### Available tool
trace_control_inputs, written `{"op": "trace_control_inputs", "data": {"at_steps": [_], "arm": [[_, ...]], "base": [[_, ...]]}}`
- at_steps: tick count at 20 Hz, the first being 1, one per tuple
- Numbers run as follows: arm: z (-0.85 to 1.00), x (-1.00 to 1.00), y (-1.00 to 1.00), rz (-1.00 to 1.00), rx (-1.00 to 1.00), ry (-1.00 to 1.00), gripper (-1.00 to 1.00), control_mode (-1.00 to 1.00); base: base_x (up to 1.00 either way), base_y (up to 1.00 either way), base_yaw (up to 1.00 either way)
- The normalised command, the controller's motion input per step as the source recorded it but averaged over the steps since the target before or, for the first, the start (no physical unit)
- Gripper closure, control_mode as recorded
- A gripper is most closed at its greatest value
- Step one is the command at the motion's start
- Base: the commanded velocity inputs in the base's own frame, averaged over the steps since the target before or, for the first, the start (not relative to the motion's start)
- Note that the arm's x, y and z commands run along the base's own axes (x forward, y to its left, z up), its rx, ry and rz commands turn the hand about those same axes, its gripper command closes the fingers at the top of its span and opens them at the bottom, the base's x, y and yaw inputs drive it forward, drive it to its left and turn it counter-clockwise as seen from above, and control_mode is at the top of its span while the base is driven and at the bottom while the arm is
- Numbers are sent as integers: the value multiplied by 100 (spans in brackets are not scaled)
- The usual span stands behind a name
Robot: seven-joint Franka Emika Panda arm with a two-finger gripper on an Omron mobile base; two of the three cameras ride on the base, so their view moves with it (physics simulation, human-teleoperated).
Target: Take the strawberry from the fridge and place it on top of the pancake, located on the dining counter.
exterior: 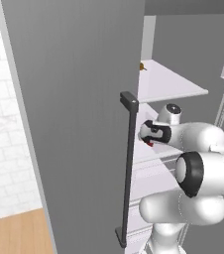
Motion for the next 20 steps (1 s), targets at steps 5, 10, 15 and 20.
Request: {"op": "trace_control_inputs", "data": {"at_steps": [5,10,15,20], "arm": [[-27,34,0,0,0,0,-100,-100],[-18,9,0,0,0,0,-100,-100],[-21,11,1,0,0,0,-100,-100],[-27,16,0,0,0,0,100,-100]], "base": [[0,0,0],[0,0,0],[0,0,0],[0,0,0]]}}
